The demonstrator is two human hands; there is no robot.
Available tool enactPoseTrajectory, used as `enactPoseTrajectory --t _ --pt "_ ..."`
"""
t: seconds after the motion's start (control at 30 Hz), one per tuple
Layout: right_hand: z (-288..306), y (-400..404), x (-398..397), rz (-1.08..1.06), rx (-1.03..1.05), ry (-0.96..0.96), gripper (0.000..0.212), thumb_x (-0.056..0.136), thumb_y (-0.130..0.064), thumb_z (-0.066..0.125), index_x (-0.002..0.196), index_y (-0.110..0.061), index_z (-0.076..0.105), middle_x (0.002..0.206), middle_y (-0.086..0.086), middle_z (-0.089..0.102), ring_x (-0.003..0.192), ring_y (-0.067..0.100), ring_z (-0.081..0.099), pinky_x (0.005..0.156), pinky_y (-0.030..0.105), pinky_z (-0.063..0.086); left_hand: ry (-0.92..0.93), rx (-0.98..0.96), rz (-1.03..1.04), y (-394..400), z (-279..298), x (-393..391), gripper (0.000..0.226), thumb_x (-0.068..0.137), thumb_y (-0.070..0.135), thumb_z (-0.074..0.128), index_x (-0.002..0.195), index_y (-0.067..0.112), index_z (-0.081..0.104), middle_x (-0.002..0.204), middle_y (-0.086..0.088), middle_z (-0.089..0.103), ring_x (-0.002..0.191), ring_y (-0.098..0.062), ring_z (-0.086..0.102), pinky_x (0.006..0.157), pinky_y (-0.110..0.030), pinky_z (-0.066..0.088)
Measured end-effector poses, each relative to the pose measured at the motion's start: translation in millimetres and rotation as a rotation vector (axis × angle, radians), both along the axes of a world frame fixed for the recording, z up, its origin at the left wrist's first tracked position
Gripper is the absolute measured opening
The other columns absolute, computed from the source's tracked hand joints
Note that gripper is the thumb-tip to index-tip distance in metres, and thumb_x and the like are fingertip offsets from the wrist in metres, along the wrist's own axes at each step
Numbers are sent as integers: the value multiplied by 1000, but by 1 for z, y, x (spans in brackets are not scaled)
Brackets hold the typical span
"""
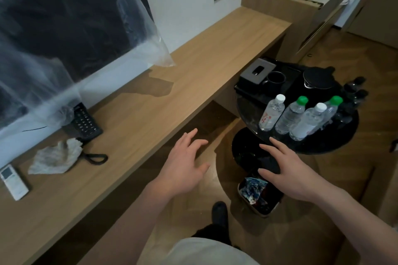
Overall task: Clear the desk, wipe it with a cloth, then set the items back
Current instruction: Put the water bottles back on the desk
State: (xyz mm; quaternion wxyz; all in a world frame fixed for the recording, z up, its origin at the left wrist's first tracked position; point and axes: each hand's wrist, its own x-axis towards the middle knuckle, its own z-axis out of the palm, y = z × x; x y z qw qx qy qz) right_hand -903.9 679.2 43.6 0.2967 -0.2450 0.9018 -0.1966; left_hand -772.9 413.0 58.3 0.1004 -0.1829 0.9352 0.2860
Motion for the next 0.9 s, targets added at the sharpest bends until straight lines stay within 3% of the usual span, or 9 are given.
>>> enactPoseTrajectory --t 0.23,0.43,0.57,0.67,0.83,0.9 --pt "10 29 -66 -71 45 129 76 94 -56 66 159 -38 31 166 -18 18 148 16 37 117 40 43 65 20 -126 22 -23 -102 58 97 46 65 150 42 41 170 15 11 159 -14 6 127 -43 17" --pt "13 52 -135 -120 97 210 76 93 -56 67 158 -34 35 165 -11 25 133 17 53 105 38 51 79 53 -256 63 -22 -185 63 97 43 65 154 34 38 171 8 13 154 -21 24 121 -44 36" --pt "12 55 -182 -45 167 244 76 92 -56 67 157 -33 36 165 -8 25 120 18 63 99 39 53 71 57 -269 88 -28 -236 69 97 38 66 157 30 33 170 5 15 147 -27 37 115 -45 43" --pt "8 56 -218 51 213 260 75 93 -54 66 158 -32 35 166 -5 26 113 20 65 96 40 52 36 67 -207 113 -40 -272 73 97 30 64 160 27 27 170 0 16 145 -34 39 115 -46 41" --pt "-8 54 -266 278 308 285 71 96 -51 61 159 -40 32 160 -3 38 126 23 60 97 38 52 -112 28 -139 150 -70 -315 82 93 16 62 163 29 22 171 3 13 145 -35 38 112 -47 44" --pt "-15 50 -283 362 321 272 69 95 -48 62 158 -40 34 147 0 50 127 25 59 97 39 51 -104 -23 -75 160 -80 -321 76 93 12 63 159 29 29 163 0 24 135 -35 46 104 -48 49"
